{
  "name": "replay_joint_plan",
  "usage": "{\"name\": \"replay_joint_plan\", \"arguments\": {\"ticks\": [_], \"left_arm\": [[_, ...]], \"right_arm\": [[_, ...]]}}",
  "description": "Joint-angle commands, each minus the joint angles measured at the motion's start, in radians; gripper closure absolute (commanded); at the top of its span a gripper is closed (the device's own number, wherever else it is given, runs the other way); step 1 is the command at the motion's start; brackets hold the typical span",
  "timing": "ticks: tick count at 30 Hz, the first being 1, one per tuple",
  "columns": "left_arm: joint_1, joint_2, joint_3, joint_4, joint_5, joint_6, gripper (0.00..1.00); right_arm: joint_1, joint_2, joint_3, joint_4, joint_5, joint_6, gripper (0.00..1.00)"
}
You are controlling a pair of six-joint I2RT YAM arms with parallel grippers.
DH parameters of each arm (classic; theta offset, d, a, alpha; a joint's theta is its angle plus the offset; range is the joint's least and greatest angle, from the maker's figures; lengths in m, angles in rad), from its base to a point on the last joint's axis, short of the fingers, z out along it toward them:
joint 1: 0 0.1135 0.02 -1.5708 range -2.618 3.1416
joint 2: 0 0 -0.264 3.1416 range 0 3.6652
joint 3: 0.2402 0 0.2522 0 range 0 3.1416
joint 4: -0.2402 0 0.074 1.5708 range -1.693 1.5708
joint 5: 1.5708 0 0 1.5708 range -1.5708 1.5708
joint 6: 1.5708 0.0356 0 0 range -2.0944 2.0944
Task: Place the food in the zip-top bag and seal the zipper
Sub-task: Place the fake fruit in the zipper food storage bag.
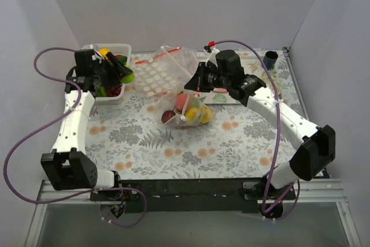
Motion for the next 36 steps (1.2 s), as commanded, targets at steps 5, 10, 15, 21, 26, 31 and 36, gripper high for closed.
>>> {"name": "replay_joint_plan", "arguments": {"ticks": [5,10,15,21,26,31,36], "left_arm": [[-0.191,-0.256,-0.177,0.073,0.196,-0.102,0.58],[-0.33,-0.303,-0.258,0.129,0.191,-0.159,0.58],[-0.477,-0.288,-0.3,0.171,0.118,-0.202,0.57],[-0.565,-0.209,-0.297,0.208,0.008,-0.213,0.52],[-0.568,-0.182,-0.285,0.217,-0.014,-0.199,0.2],[-0.568,-0.191,-0.249,0.203,0.007,-0.168,0.02],[-0.568,-0.286,-0.203,0.112,-0.014,-0.154,0.14]], "right_arm": [[0.009,0.001,0.054,0.023,0.087,0.017,0.99],[0.025,0.016,0.062,0.021,0.118,0.033,0.99],[0.041,0.023,0.085,0.009,0.128,0.039,0.99],[0.062,0.001,0.094,-0.005,0.131,0.042,0.99],[0.072,-0.029,0.085,-0.019,0.144,0.039,0.99],[0.072,-0.036,0.106,-0.034,0.153,0.034,0.99],[0.072,-0.02,0.157,-0.068,0.173,0.011,0.99]]}}
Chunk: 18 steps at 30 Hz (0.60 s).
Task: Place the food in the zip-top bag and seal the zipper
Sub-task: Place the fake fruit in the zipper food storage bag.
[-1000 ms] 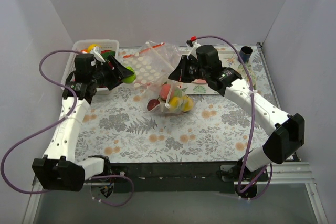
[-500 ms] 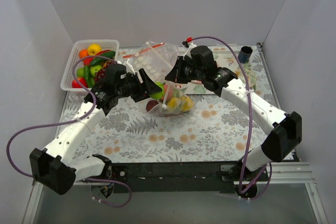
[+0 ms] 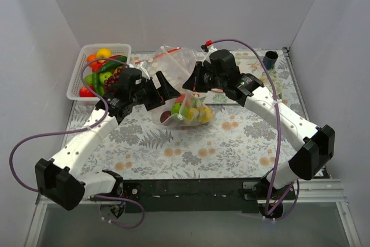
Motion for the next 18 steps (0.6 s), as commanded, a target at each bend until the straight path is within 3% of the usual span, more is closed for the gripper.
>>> {"name": "replay_joint_plan", "arguments": {"ticks": [1,3,9,13,15,18], "left_arm": [[-0.005,-0.122,0.087,-0.089,-0.046,0.031,0.22],[-0.005,-0.177,0.101,-0.176,-0.114,0.036,0.43],[-0.005,-0.28,-0.011,-0.306,-0.289,-0.01,0.58],[-0.005,-0.247,-0.016,-0.281,-0.471,0.111,0.57],[-0.005,-0.236,0.007,-0.214,-0.467,0.178,0.53],[-0.005,-0.243,0.003,-0.11,-0.403,0.342,0.34]], "right_arm": [[0.004,-0.031,0.094,0.011,0.027,-0.018,0.99],[0.004,-0.025,0.116,0.01,0.029,-0.016,0.99],[0.004,-0.002,0.159,0.008,-0.01,-0.006,0.99],[0.004,-0.016,0.134,0.017,-0.028,0.001,0.99],[0.006,-0.022,0.125,0.019,-0.025,-0.001,0.99],[0.006,-0.01,0.136,0.004,-0.042,-0.012,0.99]]}}
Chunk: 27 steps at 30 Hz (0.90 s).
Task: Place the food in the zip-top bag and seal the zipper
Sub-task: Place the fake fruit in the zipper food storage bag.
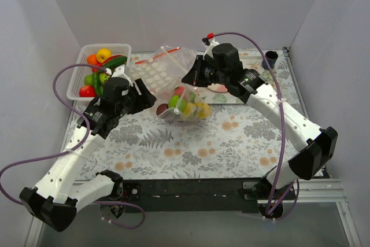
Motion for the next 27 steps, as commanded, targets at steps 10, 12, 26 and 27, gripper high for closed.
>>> {"name": "replay_joint_plan", "arguments": {"ticks": [10,12,26,27], "left_arm": [[-0.005,-0.009,-0.088,0.226,0.087,0.518,0.32],[-0.005,-0.029,-0.101,0.25,0.14,0.541,0.33],[-0.005,0.023,-0.17,0.372,0.194,0.558,0.5],[-0.005,0.026,-0.173,0.373,0.196,0.552,0.51]], "right_arm": [[0.009,-0.013,0.045,0.043,-0.122,-0.001,0.99],[0.007,-0.019,0.046,0.037,-0.131,-0.003,0.99],[0.007,-0.048,0.014,0.043,-0.217,-0.004,0.99],[0.007,-0.048,0.017,0.039,-0.222,-0.004,0.99]]}}
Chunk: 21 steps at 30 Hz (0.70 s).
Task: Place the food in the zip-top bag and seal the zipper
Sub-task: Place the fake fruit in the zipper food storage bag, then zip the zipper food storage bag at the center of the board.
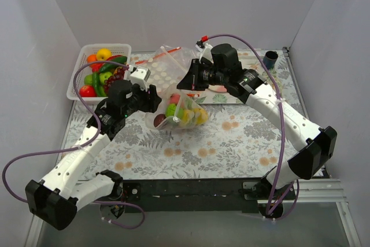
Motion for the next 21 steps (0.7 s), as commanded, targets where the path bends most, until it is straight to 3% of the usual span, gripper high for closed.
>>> {"name": "replay_joint_plan", "arguments": {"ticks": [1,4,8,9,10,15,21], "left_arm": [[-0.003,0.011,-0.015,0.031,0.039,-0.008,0.51],[-0.003,0.013,-0.023,0.028,0.053,-0.023,0.53],[-0.003,0.014,-0.017,0.017,0.057,-0.087,0.74],[-0.003,0.025,-0.011,0.007,0.047,-0.11,0.93],[-0.003,0.034,0.02,-0.012,0.033,-0.135,1.0],[-0.003,0.066,0.13,-0.196,-0.036,-0.326,1.0],[-0.003,0.123,0.217,-0.308,-0.05,-0.506,1.0]], "right_arm": [[0.005,-0.053,0.021,0.042,-0.043,-0.004,0.99],[0.005,-0.065,0.018,0.04,-0.035,-0.006,0.99],[0.005,-0.085,-0.013,0.051,-0.034,-0.01,0.99],[0.005,-0.091,-0.043,0.058,-0.032,-0.01,0.99],[0.005,-0.097,-0.063,0.074,-0.032,-0.012,0.99],[0.005,-0.163,-0.25,0.114,0.02,-0.055,0.99],[0.005,-0.177,-0.346,0.121,0.095,-0.133,0.99]]}}
